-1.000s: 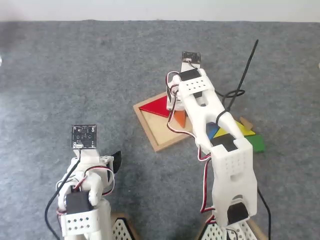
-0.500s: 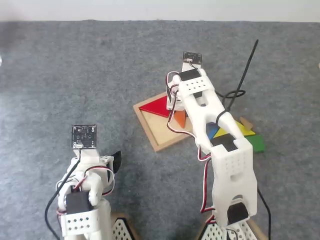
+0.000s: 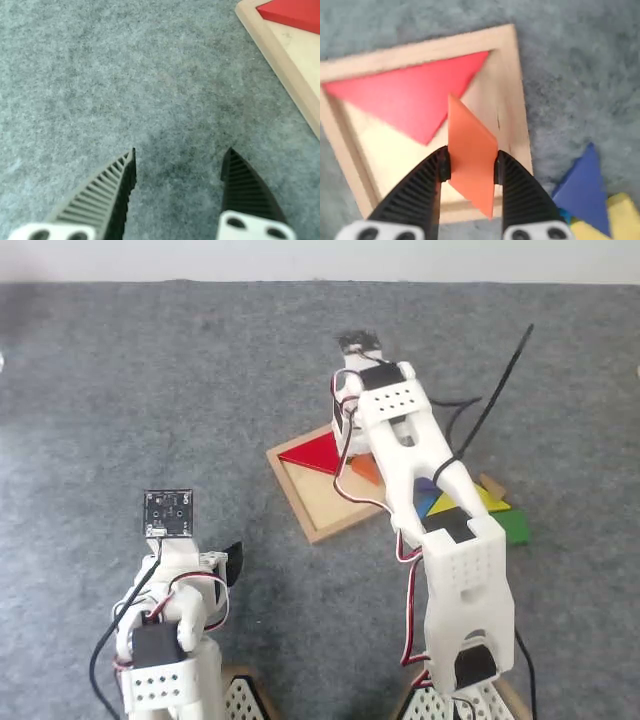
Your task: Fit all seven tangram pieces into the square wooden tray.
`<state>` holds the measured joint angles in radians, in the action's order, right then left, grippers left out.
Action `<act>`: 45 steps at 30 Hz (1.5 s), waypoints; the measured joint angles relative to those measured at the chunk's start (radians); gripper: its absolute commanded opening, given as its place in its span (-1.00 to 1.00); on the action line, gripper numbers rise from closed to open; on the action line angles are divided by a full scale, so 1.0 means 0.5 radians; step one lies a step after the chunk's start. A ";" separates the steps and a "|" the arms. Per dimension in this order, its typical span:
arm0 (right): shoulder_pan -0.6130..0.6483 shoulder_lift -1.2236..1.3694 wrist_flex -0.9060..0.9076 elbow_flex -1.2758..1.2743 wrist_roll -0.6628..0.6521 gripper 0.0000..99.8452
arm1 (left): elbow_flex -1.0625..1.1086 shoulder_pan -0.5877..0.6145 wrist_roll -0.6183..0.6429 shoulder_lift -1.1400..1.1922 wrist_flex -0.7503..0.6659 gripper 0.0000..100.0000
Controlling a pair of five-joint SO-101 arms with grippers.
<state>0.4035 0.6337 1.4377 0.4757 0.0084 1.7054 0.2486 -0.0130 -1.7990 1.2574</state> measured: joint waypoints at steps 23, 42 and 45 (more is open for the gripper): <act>0.052 0.000 -0.264 0.031 -3.759 -0.99 | 0.000 0.000 0.000 0.000 0.000 -0.46; 0.098 0.196 -0.129 0.046 -4.223 -0.99 | 0.000 0.000 0.000 0.000 0.000 -0.46; 0.092 0.242 -0.129 0.107 -4.223 -0.99 | 0.000 0.000 0.000 0.000 0.000 -0.46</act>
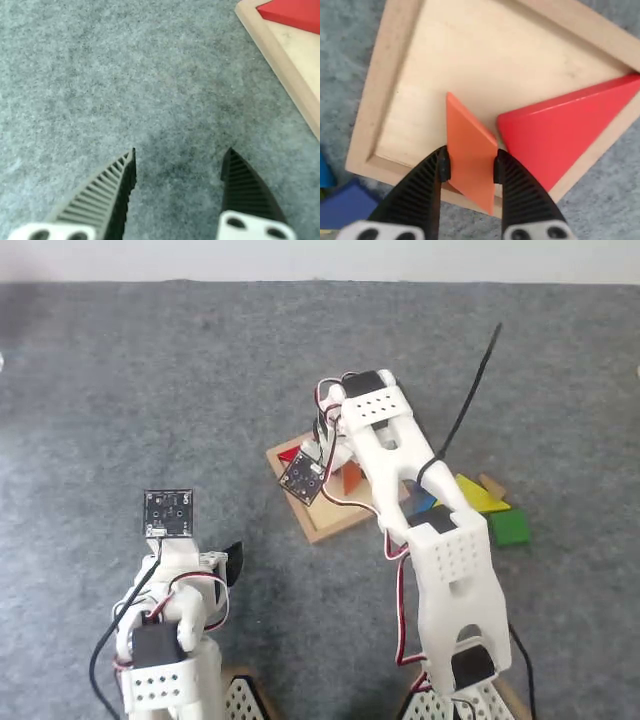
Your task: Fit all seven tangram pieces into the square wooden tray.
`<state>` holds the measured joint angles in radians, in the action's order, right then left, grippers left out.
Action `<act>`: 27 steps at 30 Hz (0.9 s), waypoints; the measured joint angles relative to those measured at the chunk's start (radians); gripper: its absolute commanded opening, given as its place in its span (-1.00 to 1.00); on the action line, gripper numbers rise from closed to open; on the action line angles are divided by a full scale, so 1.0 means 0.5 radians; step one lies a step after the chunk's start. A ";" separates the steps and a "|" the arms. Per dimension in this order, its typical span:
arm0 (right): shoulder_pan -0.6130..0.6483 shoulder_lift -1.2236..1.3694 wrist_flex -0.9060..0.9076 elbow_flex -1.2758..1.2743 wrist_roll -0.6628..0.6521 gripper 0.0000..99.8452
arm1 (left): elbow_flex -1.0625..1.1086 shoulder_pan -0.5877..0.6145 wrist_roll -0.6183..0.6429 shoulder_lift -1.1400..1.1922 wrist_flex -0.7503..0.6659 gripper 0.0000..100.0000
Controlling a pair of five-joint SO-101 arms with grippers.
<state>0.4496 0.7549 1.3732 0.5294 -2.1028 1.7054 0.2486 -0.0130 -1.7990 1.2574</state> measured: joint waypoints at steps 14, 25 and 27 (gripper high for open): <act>0.018 0.012 0.000 0.021 -0.092 -0.99 | 0.000 0.000 0.000 0.000 0.000 -0.46; 0.028 0.012 0.000 0.021 -0.261 -0.99 | 0.000 0.000 0.000 0.000 0.000 -0.46; 0.037 0.015 0.043 0.049 -0.313 -0.99 | 0.000 0.000 0.000 0.000 0.000 -0.46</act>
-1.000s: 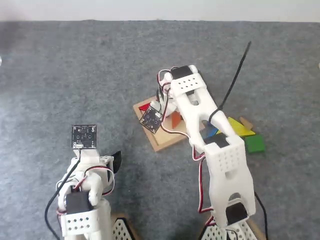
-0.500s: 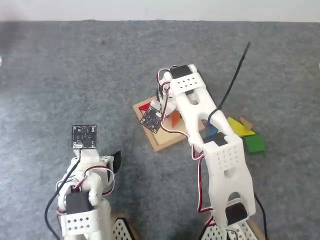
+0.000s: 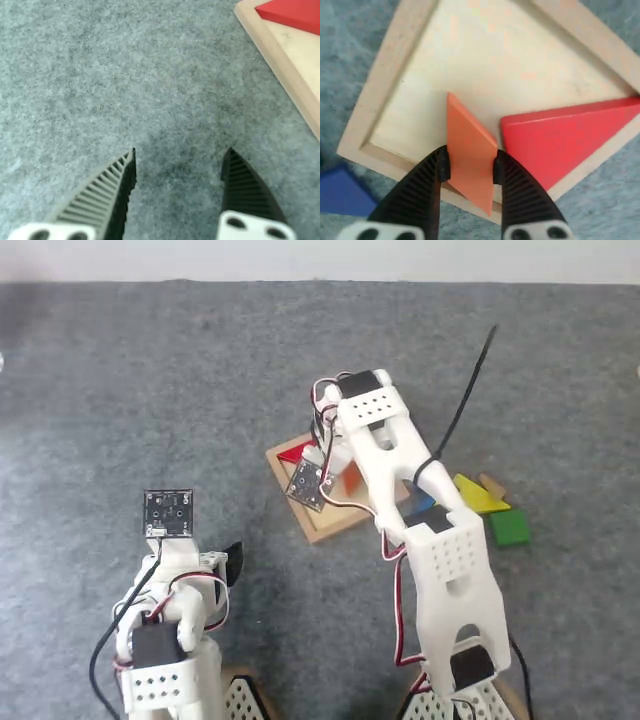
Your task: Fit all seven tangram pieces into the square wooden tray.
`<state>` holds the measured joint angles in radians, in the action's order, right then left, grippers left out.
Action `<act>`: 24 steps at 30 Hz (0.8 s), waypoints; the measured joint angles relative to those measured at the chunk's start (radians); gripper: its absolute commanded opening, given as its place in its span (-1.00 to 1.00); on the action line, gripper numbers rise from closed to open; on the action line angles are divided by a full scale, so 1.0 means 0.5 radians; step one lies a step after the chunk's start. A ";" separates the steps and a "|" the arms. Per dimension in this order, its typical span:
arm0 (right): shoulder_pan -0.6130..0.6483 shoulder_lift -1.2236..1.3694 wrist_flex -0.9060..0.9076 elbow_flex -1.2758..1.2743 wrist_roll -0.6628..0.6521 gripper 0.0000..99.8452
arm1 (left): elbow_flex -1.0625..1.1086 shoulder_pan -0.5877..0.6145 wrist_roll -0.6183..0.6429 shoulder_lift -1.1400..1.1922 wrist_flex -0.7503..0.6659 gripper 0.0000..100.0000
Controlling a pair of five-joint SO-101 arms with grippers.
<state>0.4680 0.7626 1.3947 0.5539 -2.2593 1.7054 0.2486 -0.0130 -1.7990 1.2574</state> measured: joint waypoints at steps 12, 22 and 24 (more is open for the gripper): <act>0.046 0.003 0.153 0.064 -0.261 -0.99 | 0.000 0.000 0.000 0.000 0.000 -0.46; 0.037 0.068 0.110 0.068 -0.276 -0.99 | 0.000 0.000 0.000 0.000 0.000 -0.46; 0.037 0.068 0.107 0.068 -0.276 -0.99 | 0.000 0.000 0.000 0.000 0.000 -0.46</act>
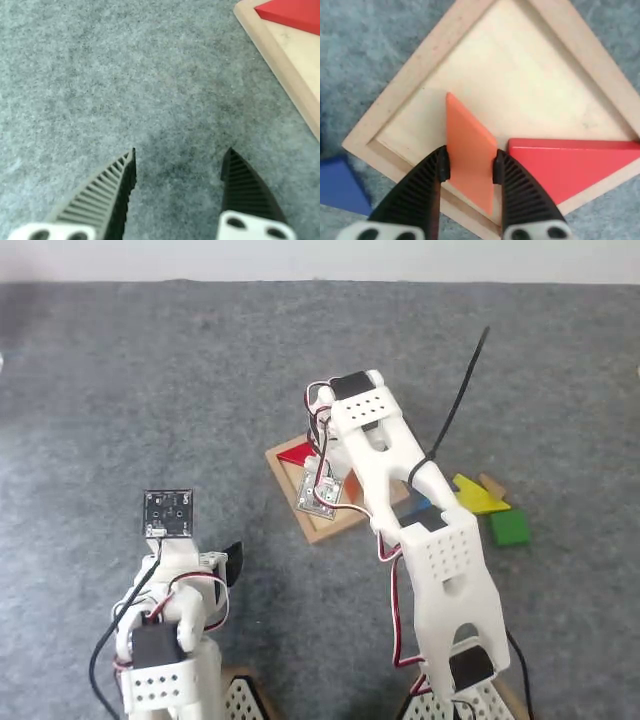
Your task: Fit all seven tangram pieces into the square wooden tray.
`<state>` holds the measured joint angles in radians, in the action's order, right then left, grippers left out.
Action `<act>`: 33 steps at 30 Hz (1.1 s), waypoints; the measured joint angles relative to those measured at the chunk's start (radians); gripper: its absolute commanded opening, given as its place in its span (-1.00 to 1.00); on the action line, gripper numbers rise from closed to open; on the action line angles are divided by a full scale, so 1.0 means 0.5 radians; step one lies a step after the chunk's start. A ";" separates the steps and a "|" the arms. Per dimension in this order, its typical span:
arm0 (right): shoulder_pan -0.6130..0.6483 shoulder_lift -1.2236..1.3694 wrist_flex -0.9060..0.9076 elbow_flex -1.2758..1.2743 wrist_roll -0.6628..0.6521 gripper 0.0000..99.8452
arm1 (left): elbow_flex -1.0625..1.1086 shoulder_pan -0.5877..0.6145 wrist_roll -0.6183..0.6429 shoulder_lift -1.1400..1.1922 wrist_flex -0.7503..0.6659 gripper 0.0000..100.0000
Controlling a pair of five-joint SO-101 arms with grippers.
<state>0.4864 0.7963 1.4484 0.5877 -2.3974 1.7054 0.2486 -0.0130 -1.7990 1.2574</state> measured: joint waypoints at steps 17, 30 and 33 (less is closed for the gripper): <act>-0.021 0.003 -0.058 0.304 1.231 -0.99 | 0.000 0.000 0.000 0.000 0.000 -0.46; -0.071 0.003 0.025 0.307 1.939 -0.99 | 0.000 0.000 0.000 0.000 0.000 -0.46; -0.074 0.003 0.031 0.307 2.148 -0.99 | 0.000 0.000 0.000 0.000 0.000 -0.46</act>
<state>0.4496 0.7979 1.4638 0.7411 -1.3234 1.7054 0.2486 -0.0130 -1.7990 1.2574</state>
